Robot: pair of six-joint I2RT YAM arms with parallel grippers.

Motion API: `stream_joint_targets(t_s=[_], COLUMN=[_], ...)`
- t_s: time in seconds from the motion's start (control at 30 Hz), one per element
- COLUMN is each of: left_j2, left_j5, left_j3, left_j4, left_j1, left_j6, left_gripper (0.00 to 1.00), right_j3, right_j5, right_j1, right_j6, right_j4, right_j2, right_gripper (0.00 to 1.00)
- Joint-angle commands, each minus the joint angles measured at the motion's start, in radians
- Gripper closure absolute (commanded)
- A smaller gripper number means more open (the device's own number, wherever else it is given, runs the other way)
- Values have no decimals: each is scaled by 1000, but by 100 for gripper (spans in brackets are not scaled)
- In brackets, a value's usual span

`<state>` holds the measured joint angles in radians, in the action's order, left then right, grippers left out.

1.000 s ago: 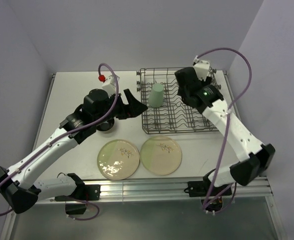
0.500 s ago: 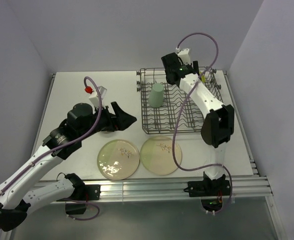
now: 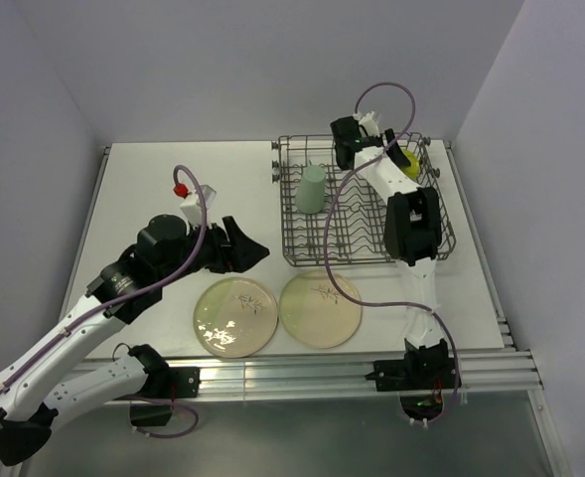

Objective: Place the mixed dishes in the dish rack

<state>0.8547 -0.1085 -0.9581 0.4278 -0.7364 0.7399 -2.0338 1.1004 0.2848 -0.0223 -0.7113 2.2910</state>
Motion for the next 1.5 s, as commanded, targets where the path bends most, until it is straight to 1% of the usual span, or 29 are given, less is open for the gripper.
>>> stream_joint_targets(t_s=[0.0,0.1,0.3,0.5,0.67,0.83,0.93,0.97,1.03,1.07,1.13,1.17,1.33,1.37,1.47], left_j2=[4,7,12,15,17,6,6,12,18,20,20,23,29,29,30], left_j5=[-40,-49,-69,-89,-109,-112,-117,-118,-117,-117,-117,-118,-109,-106,-89], left_j3=[22,39,50,48,47,59,62,59,50,48,50,50,44,44,42], left_j4=[-52,-63,-67,-72,-70,-67,-70,-66,-57,-57,-63,-63,-50,-49,-38], left_j1=[6,14,35,60,71,77,78,78,80,80,80,80,80,81,81], left_j6=[-30,-34,-43,-51,-53,-50,-50,-51,-54,-53,-48,-47,-43,-45,-43], left_gripper=[11,11,11,11,11,11,11,11,11,10,10,9,8,8,7], right_j3=[-98,-147,-175,-215,-216,-253,-282,-284,-282,-278,-273,-273,-289,-295,-318], right_j5=[73,72,79,27,21,-4,-16,-19,-23,-24,-31,-34,-42,-50,-65], right_j1=[-28,-39,-50,-56,-58,-59,-58,-56,-58,-58,-58,-58,-58,-58,-55], right_j6=[-74,-93,-153,-117,-117,-111,-111,-111,-114,-116,-114,-114,-102,-100,-81], right_j4=[67,75,119,69,64,49,33,35,36,38,38,39,30,27,0], right_j2=[41,85,159,208,240,263,278,278,278,278,278,278,283,283,285], right_gripper=[100,100,100,100,100,95,86,71,56,44,33,25,13,4,0])
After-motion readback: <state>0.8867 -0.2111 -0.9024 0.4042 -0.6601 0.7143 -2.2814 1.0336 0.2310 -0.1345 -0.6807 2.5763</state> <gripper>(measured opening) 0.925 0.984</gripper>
